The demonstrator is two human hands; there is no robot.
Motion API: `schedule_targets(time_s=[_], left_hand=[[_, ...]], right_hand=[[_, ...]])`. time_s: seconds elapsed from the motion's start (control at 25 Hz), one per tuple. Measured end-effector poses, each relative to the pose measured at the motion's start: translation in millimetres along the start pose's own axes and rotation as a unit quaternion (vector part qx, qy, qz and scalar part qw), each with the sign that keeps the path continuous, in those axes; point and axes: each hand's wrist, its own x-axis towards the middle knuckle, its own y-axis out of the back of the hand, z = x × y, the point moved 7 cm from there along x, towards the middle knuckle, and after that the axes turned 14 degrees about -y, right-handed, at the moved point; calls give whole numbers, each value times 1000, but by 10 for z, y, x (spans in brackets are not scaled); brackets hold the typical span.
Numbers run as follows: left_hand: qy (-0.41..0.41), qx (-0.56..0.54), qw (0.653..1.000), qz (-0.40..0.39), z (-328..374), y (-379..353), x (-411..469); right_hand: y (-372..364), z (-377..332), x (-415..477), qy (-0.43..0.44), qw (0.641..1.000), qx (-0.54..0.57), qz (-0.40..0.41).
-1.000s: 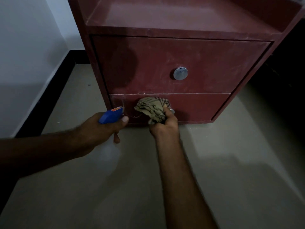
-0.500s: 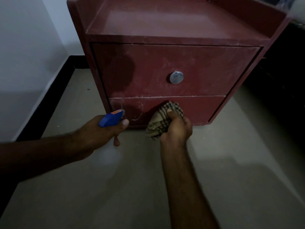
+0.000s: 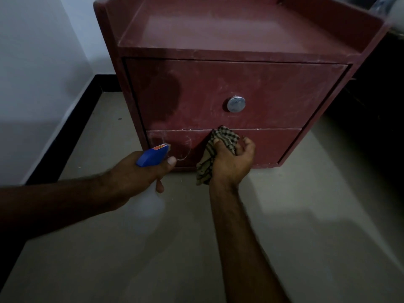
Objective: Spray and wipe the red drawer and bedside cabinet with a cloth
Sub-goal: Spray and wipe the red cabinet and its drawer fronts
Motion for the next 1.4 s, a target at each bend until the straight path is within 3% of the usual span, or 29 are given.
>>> schedule_targets(time_s=[0.16, 0.44, 0.72, 0.96, 1.08, 1.2, 1.4], left_hand=[[-5, -8, 1000, -2, 2, 23, 6], [-2, -3, 1000, -4, -30, -6, 25], [4, 3, 1000, 0, -69, 23, 6], [0, 3, 1000, 0, -85, 26, 25], [1, 5, 1000, 0, -98, 27, 30], [-6, -5, 1000, -2, -104, 20, 29], [-1, -6, 1000, 11, -106, 65, 51]], right_hand=[[127, -80, 127, -9, 999, 26, 38], [-131, -11, 22, -21, 998, 29, -45], [-235, -59, -183, 79, 994, -55, -42], [-43, -163, -62, 95, 995, -18, 8], [-191, -130, -213, 123, 990, -60, -19], [-269, -49, -253, 111, 990, -70, -54], [-37, -124, -23, 78, 997, -8, -12]])
